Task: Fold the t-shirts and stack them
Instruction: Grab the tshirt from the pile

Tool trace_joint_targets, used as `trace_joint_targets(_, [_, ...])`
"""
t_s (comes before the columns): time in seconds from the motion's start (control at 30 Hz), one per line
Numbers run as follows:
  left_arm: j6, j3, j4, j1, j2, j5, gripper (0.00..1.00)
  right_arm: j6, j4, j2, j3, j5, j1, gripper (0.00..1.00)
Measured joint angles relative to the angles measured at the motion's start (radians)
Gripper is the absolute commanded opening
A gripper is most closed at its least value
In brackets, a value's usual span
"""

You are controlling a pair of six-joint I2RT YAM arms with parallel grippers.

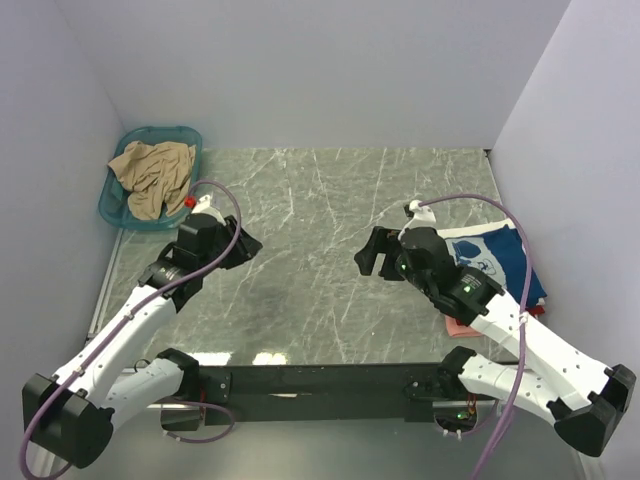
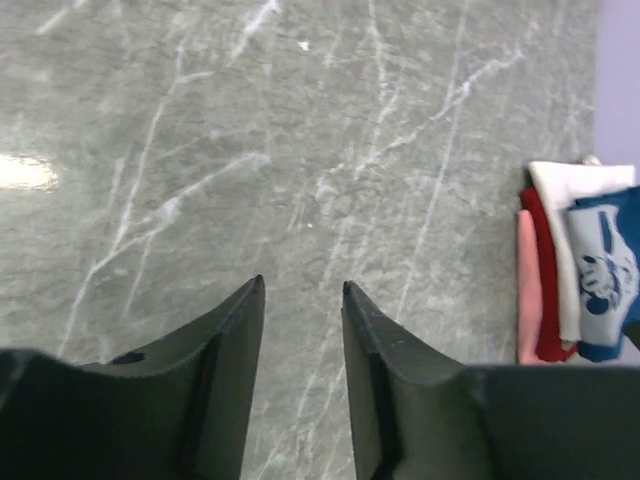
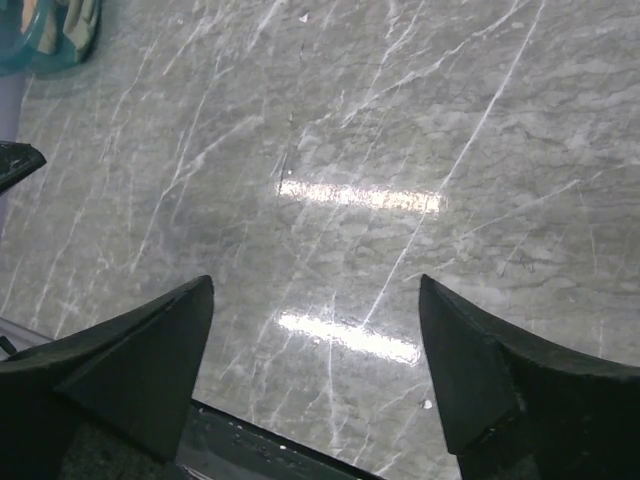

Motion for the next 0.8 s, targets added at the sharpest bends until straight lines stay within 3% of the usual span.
trace_joint_targets(0.1, [0.0, 0.021, -0.018, 0.0, 0.033, -0.042, 0.52, 0.0, -0.008, -0.011, 0.0, 0.013, 0.0, 0.87])
trace_joint_targets(0.13, [0.0, 0.037, -0.028, 0.001, 0.052, -0.056, 0.67, 0.0, -0.01, -0.017, -0.003, 0.024, 0.0, 0.87])
trace_joint_targets(0.17, [0.006, 0.058, -0.03, 0.003, 0.077, -0.074, 0.68, 0.0, -0.01, -0.027, -0.009, 0.031, 0.0, 0.88])
trace_joint_targets(0.3, [0.002, 0.163, -0.035, 0.038, 0.187, -0.138, 0.67, -0.014, -0.012, -0.078, -0.047, 0.047, 0.0, 0.91])
trace_joint_targets(0.5, [0.002, 0.375, -0.035, 0.209, 0.41, -0.179, 0.71, -0.071, -0.026, -0.188, -0.087, 0.036, 0.0, 0.92])
trace_joint_targets(0.8, [0.028, 0.848, -0.087, 0.488, 0.863, -0.267, 0.7, -0.098, -0.051, -0.219, -0.106, -0.026, 0.0, 0.9])
